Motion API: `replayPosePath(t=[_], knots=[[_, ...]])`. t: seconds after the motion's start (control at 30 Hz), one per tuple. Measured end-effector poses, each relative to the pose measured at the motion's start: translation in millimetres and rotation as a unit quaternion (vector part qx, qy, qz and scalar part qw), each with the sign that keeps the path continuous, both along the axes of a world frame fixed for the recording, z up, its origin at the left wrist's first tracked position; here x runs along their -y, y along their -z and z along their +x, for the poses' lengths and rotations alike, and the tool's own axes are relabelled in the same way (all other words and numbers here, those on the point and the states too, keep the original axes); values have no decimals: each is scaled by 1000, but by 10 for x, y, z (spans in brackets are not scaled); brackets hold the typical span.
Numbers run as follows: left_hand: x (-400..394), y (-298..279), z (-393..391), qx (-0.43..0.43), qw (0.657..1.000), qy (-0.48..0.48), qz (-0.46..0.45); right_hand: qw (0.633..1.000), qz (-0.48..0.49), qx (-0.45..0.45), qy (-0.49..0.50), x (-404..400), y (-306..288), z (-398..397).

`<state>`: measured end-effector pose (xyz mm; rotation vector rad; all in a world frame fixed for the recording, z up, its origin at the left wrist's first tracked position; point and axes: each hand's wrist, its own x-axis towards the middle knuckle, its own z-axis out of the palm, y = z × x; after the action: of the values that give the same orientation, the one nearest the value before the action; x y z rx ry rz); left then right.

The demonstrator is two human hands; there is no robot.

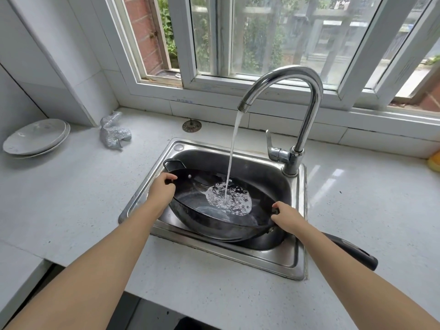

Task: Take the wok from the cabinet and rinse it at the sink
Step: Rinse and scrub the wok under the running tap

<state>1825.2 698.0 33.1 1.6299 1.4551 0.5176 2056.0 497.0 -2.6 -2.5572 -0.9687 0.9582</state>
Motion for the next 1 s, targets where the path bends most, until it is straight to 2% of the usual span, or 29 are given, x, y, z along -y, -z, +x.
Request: replayPosePath(t=[0.13, 0.37, 0.47, 0.63, 0.8, 0.87, 1.0], knots=[[-35, -14, -18, -24, 999, 21, -8, 999, -23, 29, -16, -24, -49, -18], [-9, -80, 10, -110, 993, 20, 38, 979, -72, 173, -80, -47, -139, -53], [-20, -139, 55, -148, 986, 40, 67, 968, -92, 201, -114, -81, -224, -28], [-104, -192, 212, -197, 973, 81, 88, 968, -47, 224, -102, -174, -388, 118], [-189, -103, 286, -239, 961, 119, 70, 969, 46, 215, -113, -306, -536, 234], [-178, -47, 285, -247, 960, 116, 66, 962, 75, 224, -136, -373, -561, 278], [-186, 11, 265, -252, 959, 114, 60, 940, 71, 284, -175, -507, -595, 348]])
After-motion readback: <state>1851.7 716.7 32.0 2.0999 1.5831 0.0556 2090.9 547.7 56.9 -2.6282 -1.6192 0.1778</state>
